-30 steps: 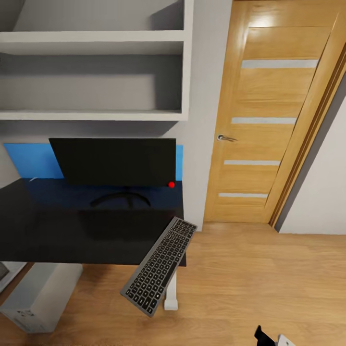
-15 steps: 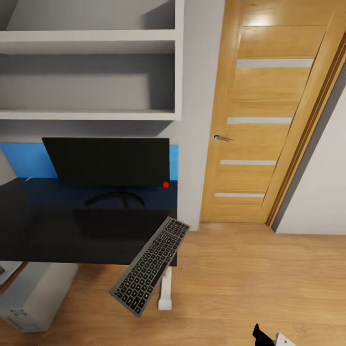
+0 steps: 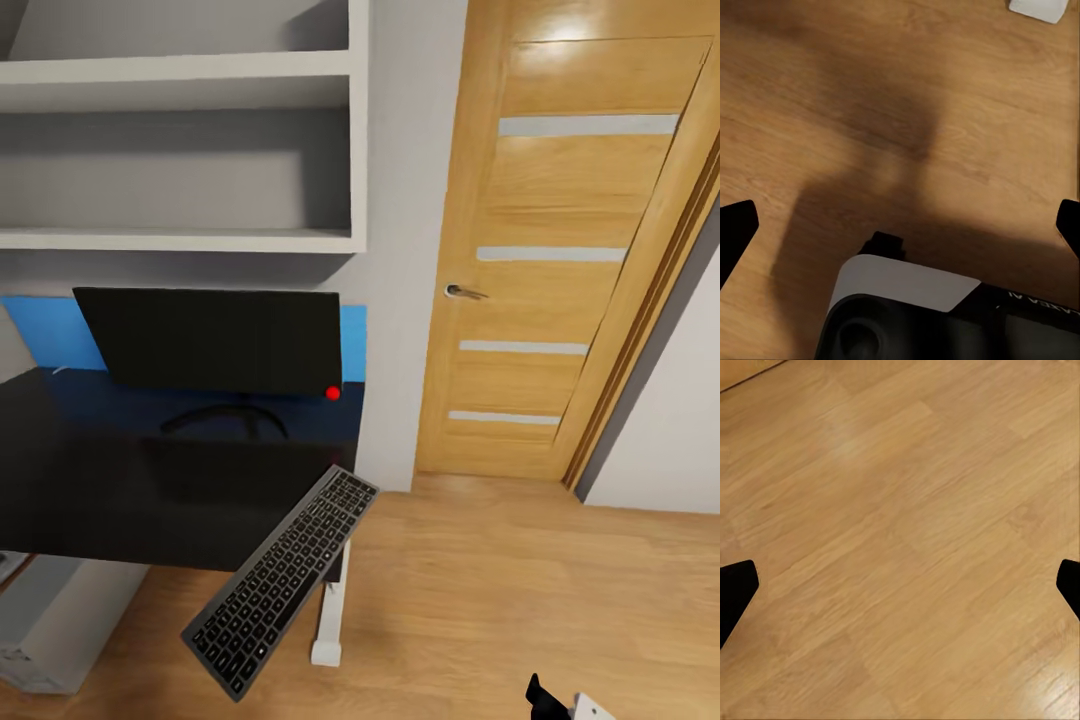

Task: In the bedroom, organize the workspace by keeping the computer under the desk, ensuring the monitor is on the desk, placing the keyboard on the desk next to the monitor, placing the mouse on the desk next to the keyboard, moving the folder from the swivel chair onto the desk next to the mouse, stacking the notebook on top of the folder with the pen on top of the notebook, and positioning the swivel chair next to the desk.

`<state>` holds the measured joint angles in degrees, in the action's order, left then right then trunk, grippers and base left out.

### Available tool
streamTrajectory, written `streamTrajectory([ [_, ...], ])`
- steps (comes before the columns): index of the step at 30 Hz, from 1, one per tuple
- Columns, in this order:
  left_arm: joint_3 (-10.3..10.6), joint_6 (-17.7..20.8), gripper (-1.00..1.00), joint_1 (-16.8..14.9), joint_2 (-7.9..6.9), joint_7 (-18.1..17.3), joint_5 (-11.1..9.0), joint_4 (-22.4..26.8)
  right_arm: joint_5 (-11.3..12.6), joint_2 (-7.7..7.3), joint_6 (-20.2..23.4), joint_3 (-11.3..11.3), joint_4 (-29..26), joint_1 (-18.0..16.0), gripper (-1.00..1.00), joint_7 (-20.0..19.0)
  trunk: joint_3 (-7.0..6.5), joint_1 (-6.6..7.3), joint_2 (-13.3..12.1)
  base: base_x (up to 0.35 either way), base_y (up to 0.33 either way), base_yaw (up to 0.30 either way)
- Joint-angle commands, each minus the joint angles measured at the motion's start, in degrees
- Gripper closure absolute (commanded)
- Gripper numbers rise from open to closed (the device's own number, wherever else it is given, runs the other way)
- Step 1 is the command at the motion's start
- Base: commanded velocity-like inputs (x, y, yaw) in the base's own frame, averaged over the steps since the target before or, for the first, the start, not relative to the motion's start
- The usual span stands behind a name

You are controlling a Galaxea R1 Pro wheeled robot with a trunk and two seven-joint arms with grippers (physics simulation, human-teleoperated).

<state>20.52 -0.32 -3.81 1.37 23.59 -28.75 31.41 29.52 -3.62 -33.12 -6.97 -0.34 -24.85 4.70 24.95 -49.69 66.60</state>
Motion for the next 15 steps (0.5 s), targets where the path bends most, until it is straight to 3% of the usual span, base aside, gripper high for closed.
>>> streamTrajectory([
  [1,0.4,0.0,-1.00,-0.1,-0.05,0.5,-0.5,0.1,-0.6,0.01,-0.1,-0.4,0.0,0.0,-1.00,0.2,0.07,-0.03,0.0,0.267,-0.141,0.135],
  [15,0.5,-0.8,-1.00,-0.1,-0.05,0.5,-0.3,0.1,-0.7,0.07,-0.1,-0.4,0.0,0.0,-1.00,0.1,0.12,-0.03,0.0,0.091,-0.037,0.040],
])
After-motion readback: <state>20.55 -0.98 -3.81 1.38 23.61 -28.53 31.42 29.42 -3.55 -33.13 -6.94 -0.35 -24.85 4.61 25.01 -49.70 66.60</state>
